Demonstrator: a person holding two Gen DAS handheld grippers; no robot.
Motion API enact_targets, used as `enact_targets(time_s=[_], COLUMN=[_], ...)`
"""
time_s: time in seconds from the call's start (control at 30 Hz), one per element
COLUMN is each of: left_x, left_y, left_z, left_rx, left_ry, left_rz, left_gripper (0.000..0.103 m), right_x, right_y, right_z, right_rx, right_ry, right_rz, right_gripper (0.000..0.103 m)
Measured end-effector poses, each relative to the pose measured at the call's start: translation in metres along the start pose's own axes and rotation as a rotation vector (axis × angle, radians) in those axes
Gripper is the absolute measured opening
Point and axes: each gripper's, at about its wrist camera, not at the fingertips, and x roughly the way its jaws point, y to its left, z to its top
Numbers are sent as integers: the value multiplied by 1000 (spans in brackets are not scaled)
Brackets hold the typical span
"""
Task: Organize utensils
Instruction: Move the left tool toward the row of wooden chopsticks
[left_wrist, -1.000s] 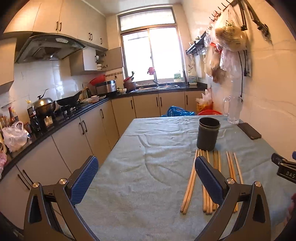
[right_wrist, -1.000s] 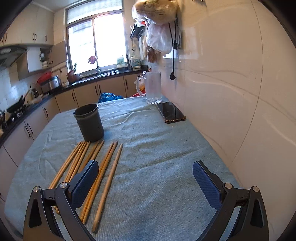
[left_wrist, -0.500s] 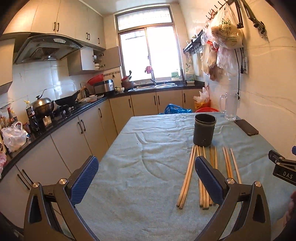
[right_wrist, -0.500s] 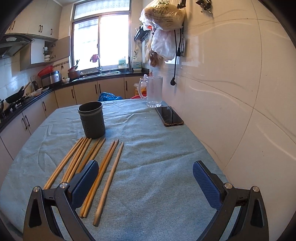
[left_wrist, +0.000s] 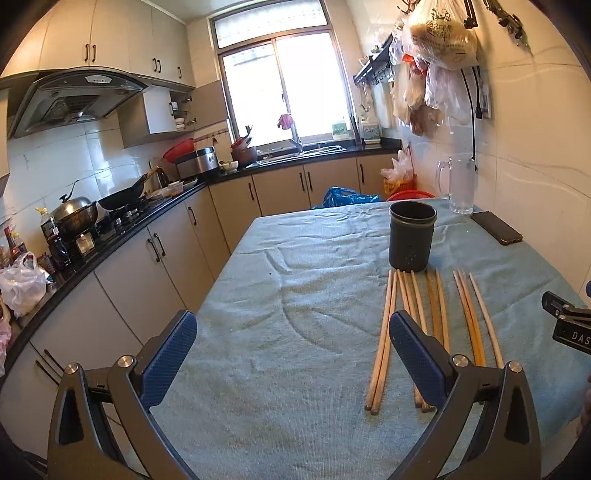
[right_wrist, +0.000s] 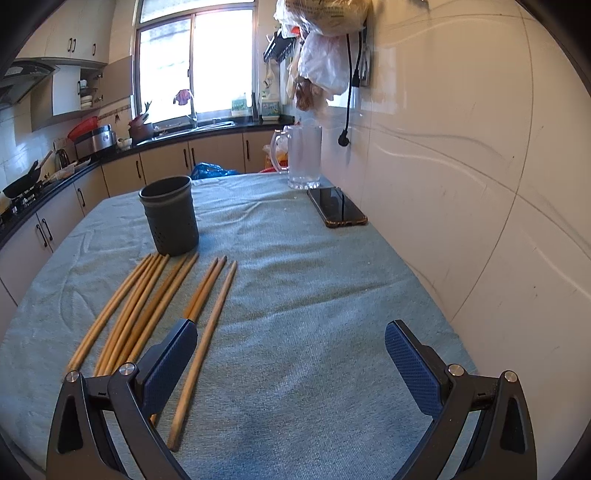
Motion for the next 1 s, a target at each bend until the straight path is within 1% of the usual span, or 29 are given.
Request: enact_targets(time_s=[0.2, 0.33, 0.43, 0.53, 0.6, 0.63, 0.67, 0.7, 0.73, 0.77, 0.8, 0.83, 0.87, 0.9, 0.97, 1.0], left_x=[19, 35, 53, 86, 111, 125, 134, 149, 165, 175, 190, 200, 213, 221, 229, 232], left_y=[1, -1, -7, -16, -23, -26, -29, -32, -37, -40, -44, -49, -54, -58, -65, -69], left_z=[6, 18, 29, 41, 50, 54, 56, 58, 60, 60, 58, 56, 53, 49, 42, 38], left_rx=[16, 55, 100, 135, 139, 127, 116, 99, 80, 66, 47, 35, 24, 19, 27, 37], left_ry=[28, 53, 72, 135, 191, 224, 248, 290, 341, 375, 423, 456, 499, 522, 546, 556], left_rz=[-11, -51, -96, -150, -196, -225, -247, -282, -317, -337, -368, -395, -430, -448, -473, -489], left_gripper=[103, 103, 103, 103, 103, 98, 89, 83, 72, 60, 53, 43, 37, 34, 23, 20], right_x=[14, 28, 42, 60, 75, 79, 84, 90, 95, 101, 108, 112, 118, 124, 132, 134], right_y=[3, 2, -2, -8, -11, -11, -10, -10, -10, -8, -7, -4, -1, 3, 12, 15], right_z=[-2, 0, 7, 17, 23, 25, 27, 30, 33, 35, 38, 40, 43, 45, 46, 46], right_rx=[-10, -15, -10, 18, 30, 31, 32, 30, 28, 28, 30, 30, 25, 21, 1, -11], right_ry=[29, 62, 99, 165, 212, 224, 238, 252, 267, 284, 303, 312, 325, 335, 354, 359], right_rz=[0, 15, 59, 147, 203, 217, 227, 237, 251, 266, 284, 294, 311, 328, 338, 339], right_gripper=[103, 103, 103, 103, 103, 102, 99, 97, 91, 86, 82, 76, 71, 70, 61, 60])
